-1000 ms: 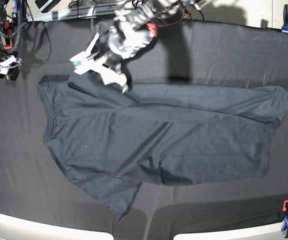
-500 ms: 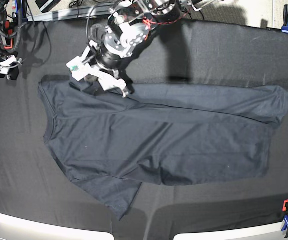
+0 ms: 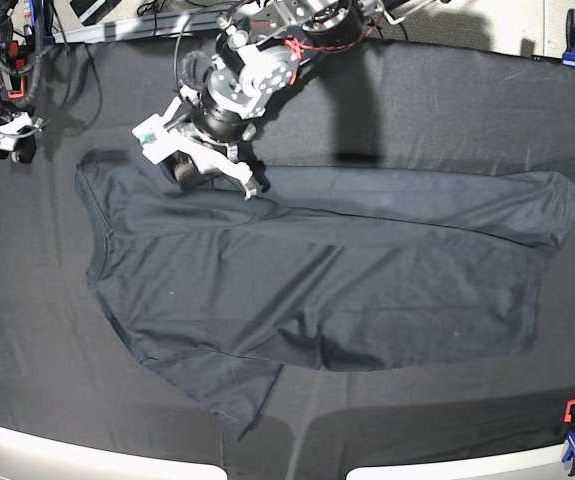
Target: Layout the t-shirt on the table in an organized manner, then fold the t-shirt properly
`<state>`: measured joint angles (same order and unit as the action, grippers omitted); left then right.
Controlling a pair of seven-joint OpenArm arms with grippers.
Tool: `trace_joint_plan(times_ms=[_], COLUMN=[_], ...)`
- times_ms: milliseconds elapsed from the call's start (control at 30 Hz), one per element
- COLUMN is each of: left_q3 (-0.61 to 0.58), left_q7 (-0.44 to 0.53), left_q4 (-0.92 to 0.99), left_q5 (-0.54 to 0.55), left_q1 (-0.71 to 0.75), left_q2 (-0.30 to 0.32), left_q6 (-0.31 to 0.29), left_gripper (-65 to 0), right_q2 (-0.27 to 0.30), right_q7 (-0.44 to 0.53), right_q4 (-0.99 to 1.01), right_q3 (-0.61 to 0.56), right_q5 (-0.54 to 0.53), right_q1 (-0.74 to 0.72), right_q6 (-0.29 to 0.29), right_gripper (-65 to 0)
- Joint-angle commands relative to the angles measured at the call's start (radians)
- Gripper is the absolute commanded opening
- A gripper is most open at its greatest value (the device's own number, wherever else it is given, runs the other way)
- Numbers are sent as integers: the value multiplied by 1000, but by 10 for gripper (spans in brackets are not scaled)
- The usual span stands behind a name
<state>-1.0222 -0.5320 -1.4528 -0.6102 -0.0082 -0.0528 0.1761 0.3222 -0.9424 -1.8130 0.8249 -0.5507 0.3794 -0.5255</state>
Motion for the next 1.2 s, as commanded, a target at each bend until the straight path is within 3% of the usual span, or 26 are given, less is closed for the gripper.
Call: trace_joint_plan(times_ms=[0, 267, 467, 600, 933, 1133, 1167], left_q3=[-1, 25, 181, 280, 328, 328, 328], left_q7=[34, 28, 74, 117, 206, 284, 289], left_q4=[-18, -18, -16, -8, 207, 346, 362], left_q5=[-18, 8, 220, 302, 355, 363, 383], left_q1=[-28, -134, -230, -268, -336, -353, -359], left_q2=[-35, -27, -27, -27, -39, -65, -69], left_q6=[22, 24, 22, -8, -27, -26, -26], left_gripper=[-650, -650, -650, -650, -650, -650, -577], right_q2=[19, 19, 19, 19, 19, 19, 18], right_q7=[26, 27, 27, 27, 27, 27, 27], right_q4=[-16, -16, -16, -16, -16, -16, -16], right_q3=[6, 6, 6, 6, 6, 6, 6], right_q5=[-11, -10, -10, -11, -11, -11, -11], right_q1=[-3, -2, -2, -2, -2, -2, -2], right_q6=[2, 1, 2, 2, -2, -47, -47], right_gripper=[-385, -385, -385, -385, -385, -385, -385])
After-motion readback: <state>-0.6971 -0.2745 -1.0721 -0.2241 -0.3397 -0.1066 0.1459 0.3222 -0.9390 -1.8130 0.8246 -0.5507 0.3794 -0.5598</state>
